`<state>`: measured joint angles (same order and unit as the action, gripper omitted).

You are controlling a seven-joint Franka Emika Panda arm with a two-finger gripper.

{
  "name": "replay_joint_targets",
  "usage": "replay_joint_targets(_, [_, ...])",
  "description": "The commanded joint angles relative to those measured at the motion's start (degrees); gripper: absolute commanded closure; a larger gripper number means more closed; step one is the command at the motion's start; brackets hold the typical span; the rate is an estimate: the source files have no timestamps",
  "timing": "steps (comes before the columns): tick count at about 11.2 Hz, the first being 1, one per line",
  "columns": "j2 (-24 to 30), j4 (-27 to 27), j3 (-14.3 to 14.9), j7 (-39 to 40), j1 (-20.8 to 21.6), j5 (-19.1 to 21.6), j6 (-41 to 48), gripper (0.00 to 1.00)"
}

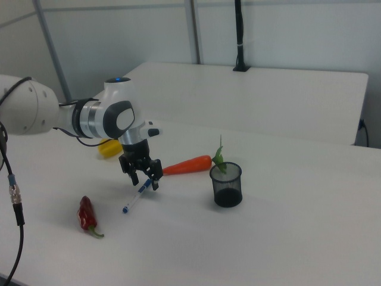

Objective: Place marker
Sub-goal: 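Lower the gripper onto the white marker and close on it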

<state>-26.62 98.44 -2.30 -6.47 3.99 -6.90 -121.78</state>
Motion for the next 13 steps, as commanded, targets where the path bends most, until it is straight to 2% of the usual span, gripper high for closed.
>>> replay_joint_targets(1, [0.08,1.05,0.1,-0.92,0.67,0.49,-1.53,0.47])
replay_joint_targets(3, [-0.45,1.05,-0.42,-1.0,0.67,0.49,-1.53,0.66])
replay_joint_targets(7, [-0.36,0.87,-0.6,-1.44,0.93,0.49,-1.35,0.88])
replay_joint_targets(10, [2.17,0.52,-0.6,-2.41,1.11,0.66,0.74,0.9])
replay_joint_targets(13, [6.83,-1.76,-0.69,-2.5,1.2,0.92,8.91,0.89])
